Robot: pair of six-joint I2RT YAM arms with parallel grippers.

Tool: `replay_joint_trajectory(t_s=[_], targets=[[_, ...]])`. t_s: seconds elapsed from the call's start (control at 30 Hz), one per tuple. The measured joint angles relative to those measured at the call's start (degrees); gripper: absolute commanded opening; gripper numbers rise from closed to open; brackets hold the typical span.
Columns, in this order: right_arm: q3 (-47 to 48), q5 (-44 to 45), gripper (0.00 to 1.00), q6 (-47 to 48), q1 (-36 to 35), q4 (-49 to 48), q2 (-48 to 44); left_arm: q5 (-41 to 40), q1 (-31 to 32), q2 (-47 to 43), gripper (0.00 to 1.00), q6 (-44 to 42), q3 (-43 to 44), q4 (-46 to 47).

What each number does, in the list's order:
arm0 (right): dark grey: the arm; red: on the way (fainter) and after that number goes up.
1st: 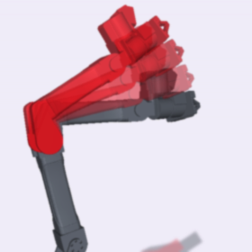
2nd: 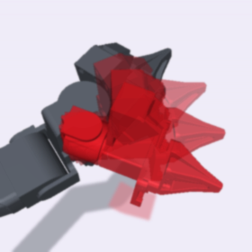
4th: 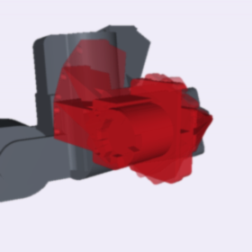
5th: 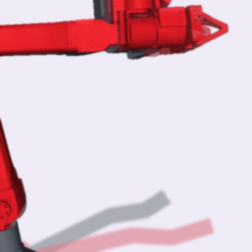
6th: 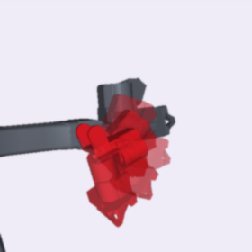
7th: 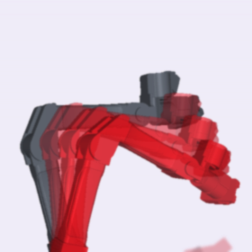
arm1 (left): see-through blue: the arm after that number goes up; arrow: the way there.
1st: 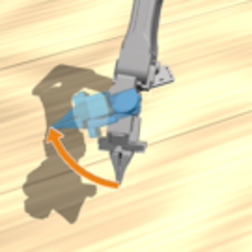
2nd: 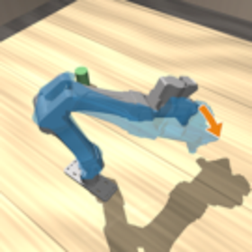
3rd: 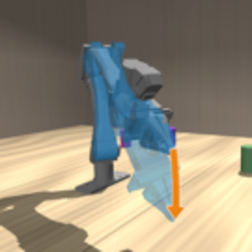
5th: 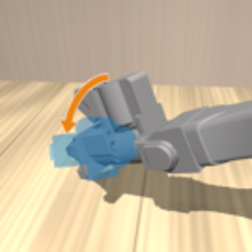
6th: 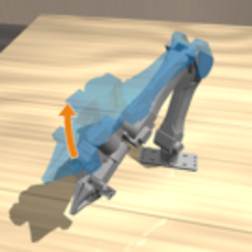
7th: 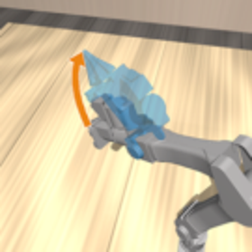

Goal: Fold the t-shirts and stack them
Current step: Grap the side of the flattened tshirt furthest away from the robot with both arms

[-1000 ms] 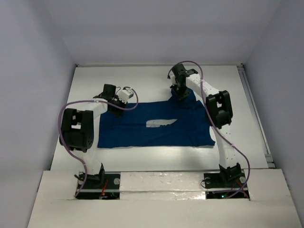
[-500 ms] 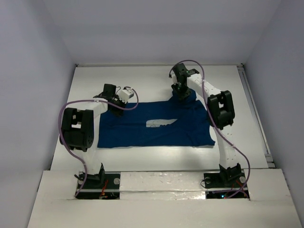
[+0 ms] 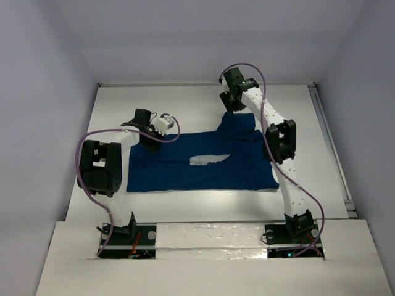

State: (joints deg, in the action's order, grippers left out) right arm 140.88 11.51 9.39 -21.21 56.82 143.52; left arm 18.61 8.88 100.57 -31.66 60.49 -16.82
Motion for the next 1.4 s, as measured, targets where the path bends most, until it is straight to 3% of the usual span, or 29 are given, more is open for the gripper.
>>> replay_joint_trajectory(t_s=[0.07, 0.1, 0.53, 0.97, 1.4], targets=[[-0.2, 0.1, 0.55, 0.0, 0.5, 0.8, 0.9, 0.0, 0.0, 0.0, 0.0, 0.0, 0.2, -0.8], [-0.3, 0.1, 0.61, 0.0, 0.6, 1.3, 1.2, 0.0, 0.0, 0.0, 0.0, 0.0, 0.3, -1.1], [0.6, -2.0, 0.61, -0.5, 2.5, 3.7, 2.4, 0.0, 0.0, 0.0, 0.0, 0.2, 0.7, -2.4], [-12.0, -7.1, 0.61, -5.8, 7.8, 2.1, -4.3, 0.3, 0.0, -2.3, 0.0, 0.5, 1.6, -4.8], [-8.6, -14.7, 0.62, -6.4, 10.8, 3.2, -4.7, 0.4, 0.0, -3.2, 0.0, 0.9, 4.5, -7.2]])
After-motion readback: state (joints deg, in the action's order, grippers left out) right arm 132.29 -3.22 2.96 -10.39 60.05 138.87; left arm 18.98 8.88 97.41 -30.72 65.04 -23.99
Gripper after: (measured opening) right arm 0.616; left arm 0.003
